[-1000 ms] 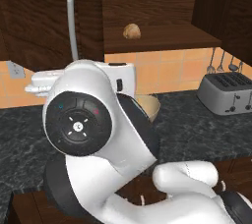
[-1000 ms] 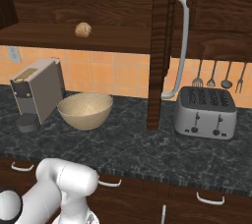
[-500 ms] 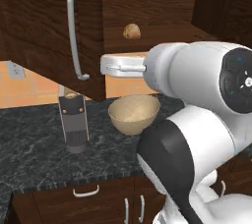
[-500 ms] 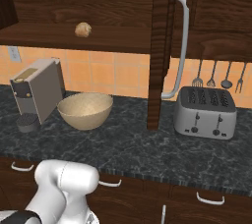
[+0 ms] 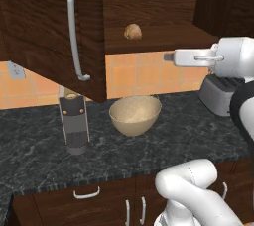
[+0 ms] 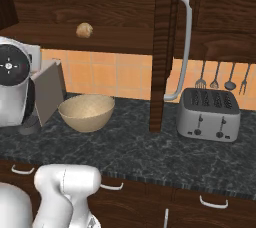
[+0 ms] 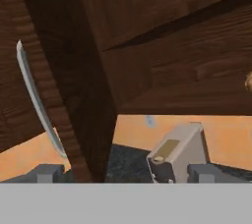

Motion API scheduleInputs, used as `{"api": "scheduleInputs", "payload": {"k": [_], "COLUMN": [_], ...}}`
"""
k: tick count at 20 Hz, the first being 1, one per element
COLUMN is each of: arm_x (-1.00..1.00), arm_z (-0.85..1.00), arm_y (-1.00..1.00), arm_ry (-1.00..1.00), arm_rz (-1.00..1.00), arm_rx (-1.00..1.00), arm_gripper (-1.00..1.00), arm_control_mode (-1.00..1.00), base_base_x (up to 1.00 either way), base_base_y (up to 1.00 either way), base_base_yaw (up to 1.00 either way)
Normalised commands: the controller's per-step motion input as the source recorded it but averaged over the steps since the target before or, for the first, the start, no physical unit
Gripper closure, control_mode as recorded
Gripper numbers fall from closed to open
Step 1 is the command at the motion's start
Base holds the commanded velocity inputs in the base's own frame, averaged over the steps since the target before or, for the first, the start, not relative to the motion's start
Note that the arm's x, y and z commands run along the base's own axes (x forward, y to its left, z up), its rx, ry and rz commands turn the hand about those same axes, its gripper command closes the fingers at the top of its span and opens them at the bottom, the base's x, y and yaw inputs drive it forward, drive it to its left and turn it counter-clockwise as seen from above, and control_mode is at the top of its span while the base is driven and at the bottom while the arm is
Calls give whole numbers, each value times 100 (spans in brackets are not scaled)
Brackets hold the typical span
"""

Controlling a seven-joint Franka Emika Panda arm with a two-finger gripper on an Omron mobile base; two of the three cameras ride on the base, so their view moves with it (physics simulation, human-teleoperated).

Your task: Open the cabinet, pick up the bread from the cabinet and place it in the basket. Then move the basket to the dining counter.

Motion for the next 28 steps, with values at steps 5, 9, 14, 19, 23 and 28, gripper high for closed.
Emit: {"api": "scheduleInputs", "payload": {"k": [5, 9, 14, 19, 23, 28], "arm_x": [100, 72, 8, 0, 0, -7], "arm_z": [-41, -14, 0, 0, 0, 0], "arm_y": [8, 38, 92, 97, 86, 70], "arm_ry": [0, -5, -1, -1, -4, -4], "arm_rz": [52, 34, 18, 10, 11, 15], "arm_rx": [1, 0, 0, 0, 0, 0], "arm_gripper": [-100, -100, -100, -100, -100, -100], "arm_control_mode": [-100, -100, -100, -100, -100, -100], "base_base_x": [0, 0, 0, 0, 0, 0], "base_base_y": [0, 0, 0, 0, 0, 0], "base_base_yaw": [0, 0, 0, 0, 0, 0]}}
